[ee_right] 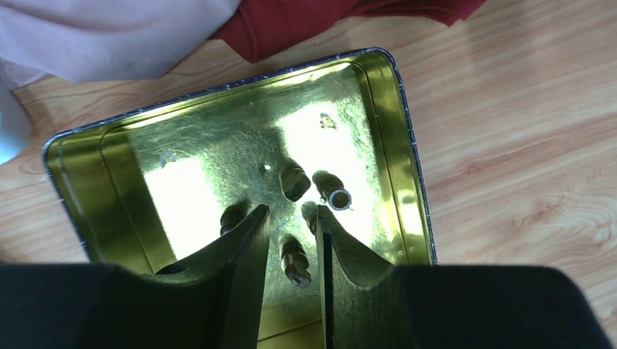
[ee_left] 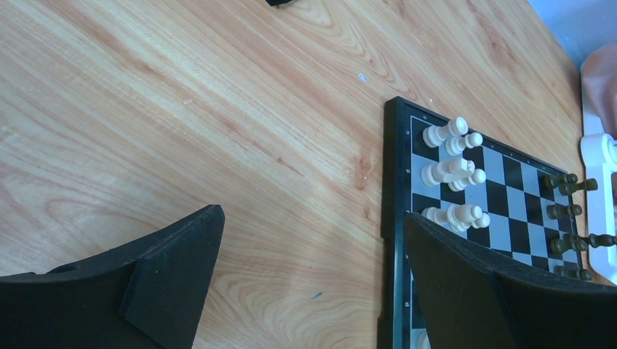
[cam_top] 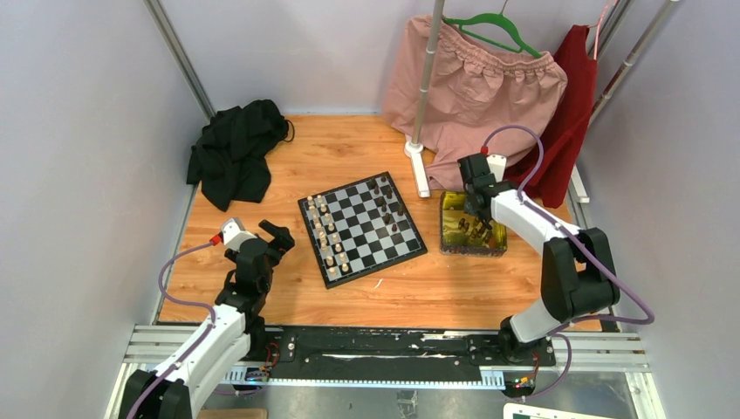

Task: Set up the chess pieces on the board
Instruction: Pick up the chess piece from the storage box.

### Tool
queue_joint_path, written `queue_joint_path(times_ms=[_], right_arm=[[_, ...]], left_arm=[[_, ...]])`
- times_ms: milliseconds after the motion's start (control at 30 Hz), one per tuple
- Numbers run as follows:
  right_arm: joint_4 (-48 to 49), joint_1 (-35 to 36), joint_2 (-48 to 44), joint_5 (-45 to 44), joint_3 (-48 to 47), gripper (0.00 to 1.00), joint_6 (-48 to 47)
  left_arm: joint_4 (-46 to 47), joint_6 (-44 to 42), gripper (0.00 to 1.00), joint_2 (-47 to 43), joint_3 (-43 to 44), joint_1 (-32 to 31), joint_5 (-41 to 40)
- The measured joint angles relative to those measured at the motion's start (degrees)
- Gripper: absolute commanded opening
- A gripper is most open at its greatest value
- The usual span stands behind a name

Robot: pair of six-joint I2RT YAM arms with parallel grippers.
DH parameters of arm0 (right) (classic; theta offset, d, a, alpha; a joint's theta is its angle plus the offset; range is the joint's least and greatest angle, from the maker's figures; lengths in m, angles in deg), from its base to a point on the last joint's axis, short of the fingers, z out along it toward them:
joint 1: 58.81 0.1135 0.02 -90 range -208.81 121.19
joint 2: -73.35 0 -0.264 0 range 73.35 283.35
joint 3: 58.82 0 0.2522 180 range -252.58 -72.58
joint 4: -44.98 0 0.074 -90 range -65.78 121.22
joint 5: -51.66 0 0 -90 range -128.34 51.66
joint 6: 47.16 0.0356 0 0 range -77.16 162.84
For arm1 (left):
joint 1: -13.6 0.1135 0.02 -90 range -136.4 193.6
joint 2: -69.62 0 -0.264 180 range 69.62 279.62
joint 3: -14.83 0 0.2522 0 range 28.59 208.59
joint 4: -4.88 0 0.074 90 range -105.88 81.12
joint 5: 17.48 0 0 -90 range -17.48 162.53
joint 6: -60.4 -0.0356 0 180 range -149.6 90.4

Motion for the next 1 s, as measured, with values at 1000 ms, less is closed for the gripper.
queue_joint_path(times_ms=[1000], right_arm=[[0.5, -2.6, 6.0, -0.5, -0.1, 0.34, 2.6]], left_arm=[[0.5, 0.0, 1.00, 1.4, 0.0, 0.0, 0.3]])
